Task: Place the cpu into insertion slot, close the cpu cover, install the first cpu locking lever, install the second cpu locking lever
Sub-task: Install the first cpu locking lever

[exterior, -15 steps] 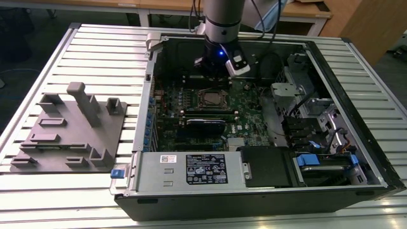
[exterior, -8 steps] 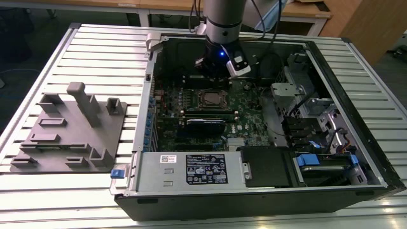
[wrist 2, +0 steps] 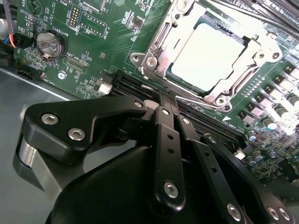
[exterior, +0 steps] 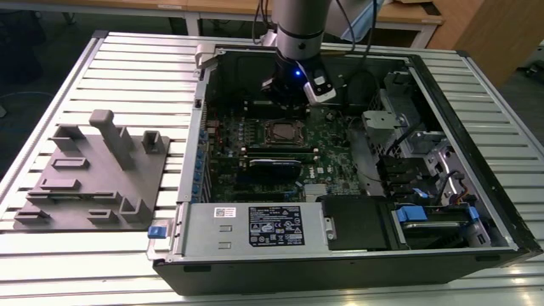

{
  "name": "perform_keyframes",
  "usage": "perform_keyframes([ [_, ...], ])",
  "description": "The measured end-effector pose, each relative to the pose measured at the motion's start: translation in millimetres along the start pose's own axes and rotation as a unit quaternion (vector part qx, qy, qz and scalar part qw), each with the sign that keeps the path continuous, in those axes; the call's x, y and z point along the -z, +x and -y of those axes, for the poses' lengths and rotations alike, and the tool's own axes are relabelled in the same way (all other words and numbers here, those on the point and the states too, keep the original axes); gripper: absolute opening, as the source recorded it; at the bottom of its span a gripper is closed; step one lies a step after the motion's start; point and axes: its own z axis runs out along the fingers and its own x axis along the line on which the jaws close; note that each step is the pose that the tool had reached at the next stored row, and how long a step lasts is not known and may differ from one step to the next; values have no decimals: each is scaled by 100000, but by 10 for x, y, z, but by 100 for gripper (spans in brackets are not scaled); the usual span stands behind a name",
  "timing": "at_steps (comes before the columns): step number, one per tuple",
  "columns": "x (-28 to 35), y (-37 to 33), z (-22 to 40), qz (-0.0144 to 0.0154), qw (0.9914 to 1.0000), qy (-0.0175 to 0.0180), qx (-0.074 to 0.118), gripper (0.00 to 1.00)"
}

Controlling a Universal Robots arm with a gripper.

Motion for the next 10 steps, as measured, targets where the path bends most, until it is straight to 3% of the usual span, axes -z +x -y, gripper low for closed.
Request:
perform_keyframes([
  [10,-24,-16,2,-50,100000,-6,-6,11],
])
